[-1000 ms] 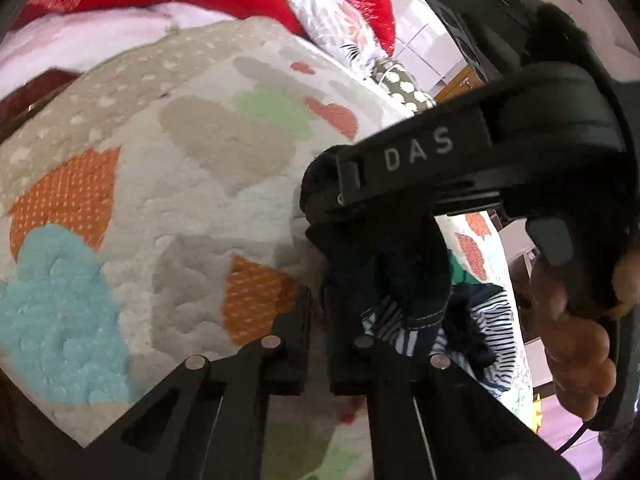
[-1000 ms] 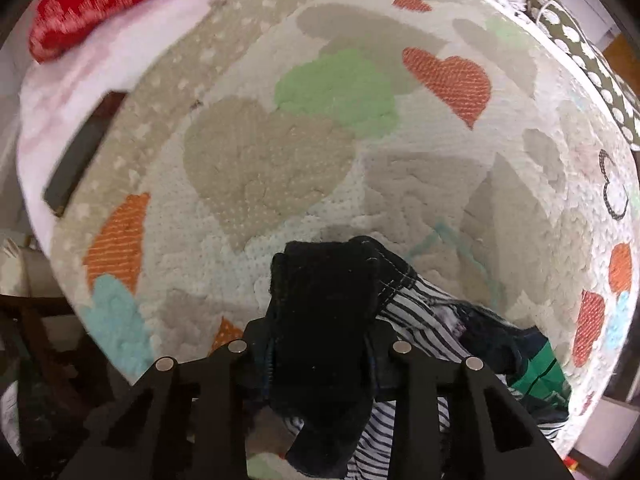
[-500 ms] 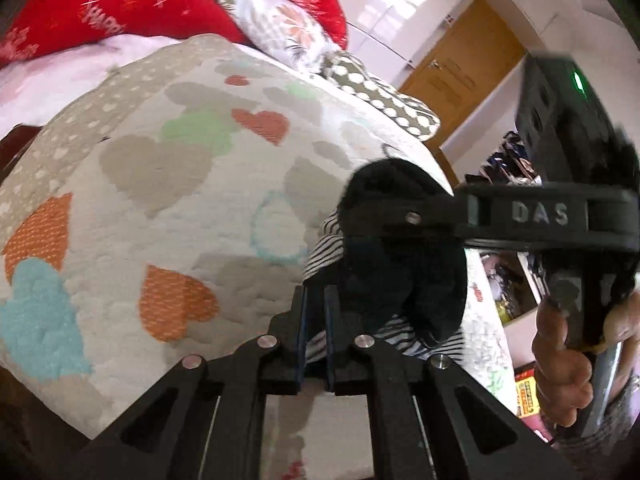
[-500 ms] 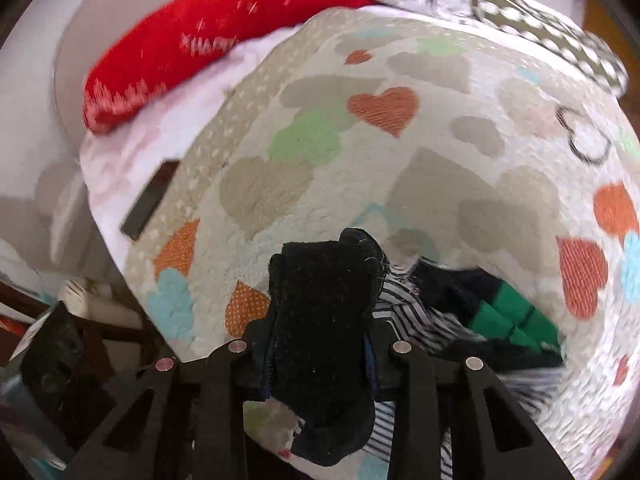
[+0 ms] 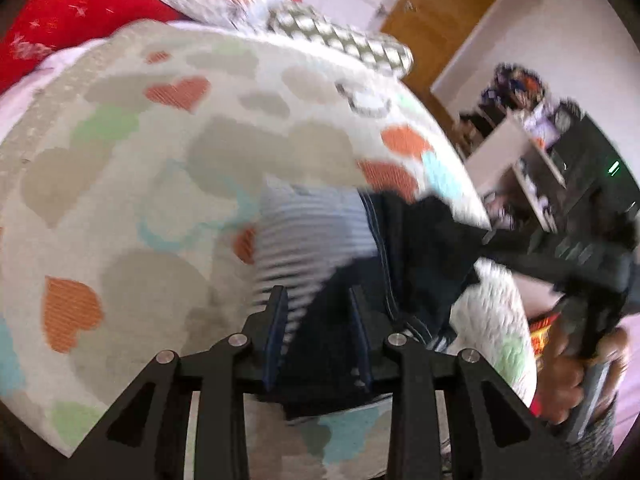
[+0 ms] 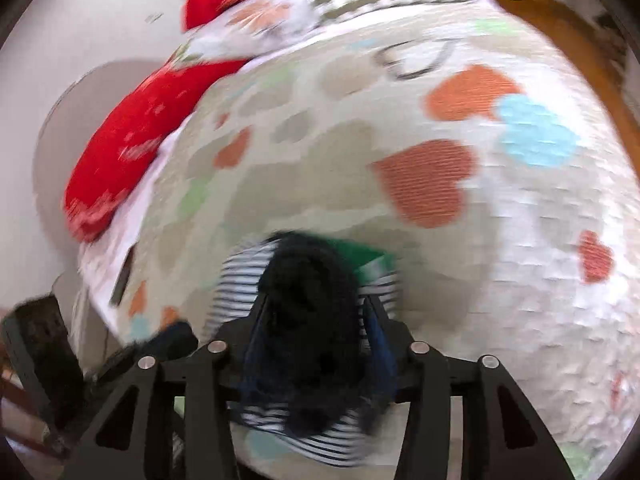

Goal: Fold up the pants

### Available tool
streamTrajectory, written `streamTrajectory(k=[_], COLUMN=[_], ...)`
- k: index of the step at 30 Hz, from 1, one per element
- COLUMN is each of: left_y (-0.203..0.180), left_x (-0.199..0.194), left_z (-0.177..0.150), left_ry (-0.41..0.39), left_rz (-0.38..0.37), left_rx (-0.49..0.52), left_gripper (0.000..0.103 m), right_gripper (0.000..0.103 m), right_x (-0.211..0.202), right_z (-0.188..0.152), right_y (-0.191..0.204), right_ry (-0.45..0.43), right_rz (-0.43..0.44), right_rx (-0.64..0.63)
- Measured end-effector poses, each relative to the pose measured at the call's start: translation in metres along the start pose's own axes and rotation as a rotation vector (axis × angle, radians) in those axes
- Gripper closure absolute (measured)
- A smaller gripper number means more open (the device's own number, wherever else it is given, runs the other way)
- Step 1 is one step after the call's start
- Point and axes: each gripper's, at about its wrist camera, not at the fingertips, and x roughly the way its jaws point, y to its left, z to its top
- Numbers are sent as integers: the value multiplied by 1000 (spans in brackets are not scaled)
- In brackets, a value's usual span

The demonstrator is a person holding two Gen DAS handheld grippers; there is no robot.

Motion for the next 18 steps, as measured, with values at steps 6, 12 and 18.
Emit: streamTrajectory(k=[6, 12, 18], left_y=[-20, -19, -12], left_x=[11, 11, 12], left_z=[-16, -20, -26], left_ry=[-6, 4, 26], left_rz=[63, 65, 51], left_rx=[54, 41, 23], left_gripper=[62, 59, 55], right_gripper=[51, 51, 51], right_x=[-49, -35, 12], right_z=[-2, -11, -31], right_y=[-21, 3, -37], right_ry=[-143, -135, -96], right_rz=[208, 455, 133], right_rx=[79, 92, 232])
